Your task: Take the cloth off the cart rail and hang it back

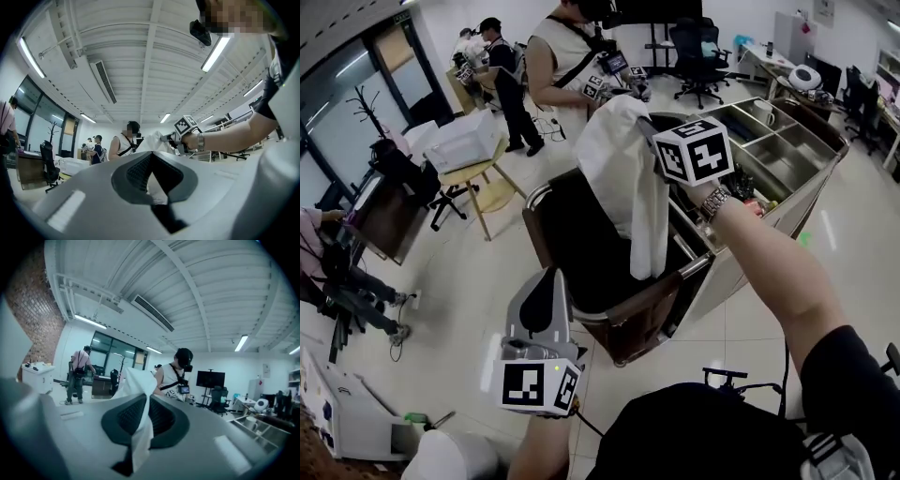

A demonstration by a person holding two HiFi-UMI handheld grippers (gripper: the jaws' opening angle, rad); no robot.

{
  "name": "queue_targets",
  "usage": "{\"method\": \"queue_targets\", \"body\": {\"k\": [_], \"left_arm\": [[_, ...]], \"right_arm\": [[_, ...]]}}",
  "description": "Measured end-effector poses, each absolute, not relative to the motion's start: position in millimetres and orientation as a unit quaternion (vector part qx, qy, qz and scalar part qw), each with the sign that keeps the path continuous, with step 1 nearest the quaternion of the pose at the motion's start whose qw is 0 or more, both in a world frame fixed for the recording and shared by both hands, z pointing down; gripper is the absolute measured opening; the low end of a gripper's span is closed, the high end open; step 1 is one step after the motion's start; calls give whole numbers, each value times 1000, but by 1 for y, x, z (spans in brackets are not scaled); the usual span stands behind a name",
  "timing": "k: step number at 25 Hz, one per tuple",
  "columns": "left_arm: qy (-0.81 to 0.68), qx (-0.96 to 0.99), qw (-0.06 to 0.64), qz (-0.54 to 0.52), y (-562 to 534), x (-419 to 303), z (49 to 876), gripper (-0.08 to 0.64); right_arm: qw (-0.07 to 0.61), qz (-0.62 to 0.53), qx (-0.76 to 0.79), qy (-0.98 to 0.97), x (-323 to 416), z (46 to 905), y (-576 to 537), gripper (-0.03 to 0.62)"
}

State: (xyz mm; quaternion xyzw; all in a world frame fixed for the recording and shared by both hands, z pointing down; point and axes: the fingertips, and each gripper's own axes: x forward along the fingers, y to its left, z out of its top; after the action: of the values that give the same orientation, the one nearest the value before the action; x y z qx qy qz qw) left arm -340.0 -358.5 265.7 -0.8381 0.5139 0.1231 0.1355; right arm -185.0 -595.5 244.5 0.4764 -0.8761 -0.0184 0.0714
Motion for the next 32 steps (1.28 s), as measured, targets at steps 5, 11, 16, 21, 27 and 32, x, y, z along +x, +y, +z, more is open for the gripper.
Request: {"method": "queue_targets", "body": {"k": [5, 11, 16, 21, 27, 32], "left_arm": [[493, -852, 129, 120, -368, -320, 270, 3], [479, -862, 122, 114, -376, -297, 272, 3], [474, -866, 118, 109, -378, -281, 276, 3], [472, -868, 115, 107, -378, -266, 280, 3], [481, -863, 115, 105, -369, -253, 279, 3], [493, -856, 118, 101, -354, -222, 268, 3]], "right_arm": [[124, -48, 525, -841, -124, 282, -606, 14], [237, -113, 525, -809, -88, 333, -603, 15], [350, -171, 492, -778, -79, 376, -598, 21], [413, -185, 423, -785, -90, 408, -585, 111], [405, -171, 382, -813, -94, 405, -556, 219], [378, -182, 374, -827, -71, 381, -532, 219]]}}
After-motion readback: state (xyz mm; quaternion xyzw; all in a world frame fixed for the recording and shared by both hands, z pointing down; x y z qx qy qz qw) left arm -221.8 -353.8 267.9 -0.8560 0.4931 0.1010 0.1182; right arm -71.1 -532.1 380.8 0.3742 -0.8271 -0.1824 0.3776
